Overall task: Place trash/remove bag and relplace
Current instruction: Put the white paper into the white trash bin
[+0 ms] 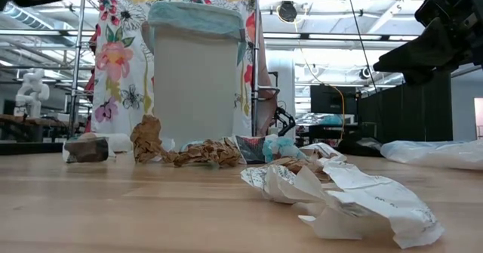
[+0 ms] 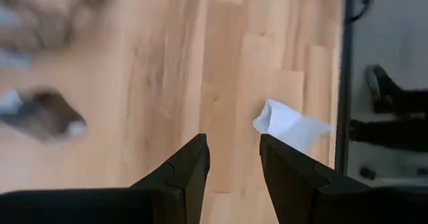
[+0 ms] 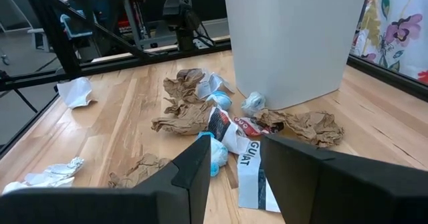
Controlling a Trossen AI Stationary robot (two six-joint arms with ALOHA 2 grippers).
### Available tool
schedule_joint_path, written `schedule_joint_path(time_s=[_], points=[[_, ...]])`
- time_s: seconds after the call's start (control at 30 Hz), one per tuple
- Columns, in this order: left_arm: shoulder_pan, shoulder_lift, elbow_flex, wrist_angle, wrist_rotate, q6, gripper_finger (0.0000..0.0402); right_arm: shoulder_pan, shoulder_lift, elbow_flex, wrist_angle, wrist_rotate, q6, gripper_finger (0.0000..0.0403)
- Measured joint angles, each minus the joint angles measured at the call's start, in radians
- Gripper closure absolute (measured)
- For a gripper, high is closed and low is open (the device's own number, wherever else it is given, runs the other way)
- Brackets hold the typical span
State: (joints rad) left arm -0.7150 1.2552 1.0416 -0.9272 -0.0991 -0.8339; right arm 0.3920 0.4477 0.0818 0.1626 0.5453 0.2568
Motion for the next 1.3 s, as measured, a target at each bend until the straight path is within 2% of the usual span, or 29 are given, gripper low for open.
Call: schedule_joint_path(time_s=[0.27, 0.57, 0.97, 1.07, 1.2, 1.3], points=[[-0.144, 0.124, 0.0, 0.018, -0.03, -0.576, 0.0263, 0.0, 0.0, 0.0, 0.0, 0.0, 0.0, 0.028], [-0.185, 0.238, 0.0, 0.118, -0.025, -0.86, 0.0263, 0.0, 0.0, 0.0, -0.001, 0.0, 0.0, 0.028], [-0.184, 0.39, 0.0, 0.171, 0.04, -0.906, 0.0267, 0.0, 0.0, 0.0, -0.003, 0.0, 0.0, 0.028], [-0.184, 0.416, 0.0, 0.203, 0.037, -0.889, 0.0299, 0.0, 0.0, 0.0, -0.004, 0.0, 0.0, 0.028], [-0.184, 0.425, 0.0, 0.263, 0.02, -0.84, 0.0385, 0.0, 0.0, 0.0, -0.004, 0.0, 0.0, 0.028], [-0.183, 0.412, 0.001, 0.256, 0.019, -0.842, 0.0395, 0.0, 0.0, 0.0, -0.004, 0.0, 0.0, 0.028]])
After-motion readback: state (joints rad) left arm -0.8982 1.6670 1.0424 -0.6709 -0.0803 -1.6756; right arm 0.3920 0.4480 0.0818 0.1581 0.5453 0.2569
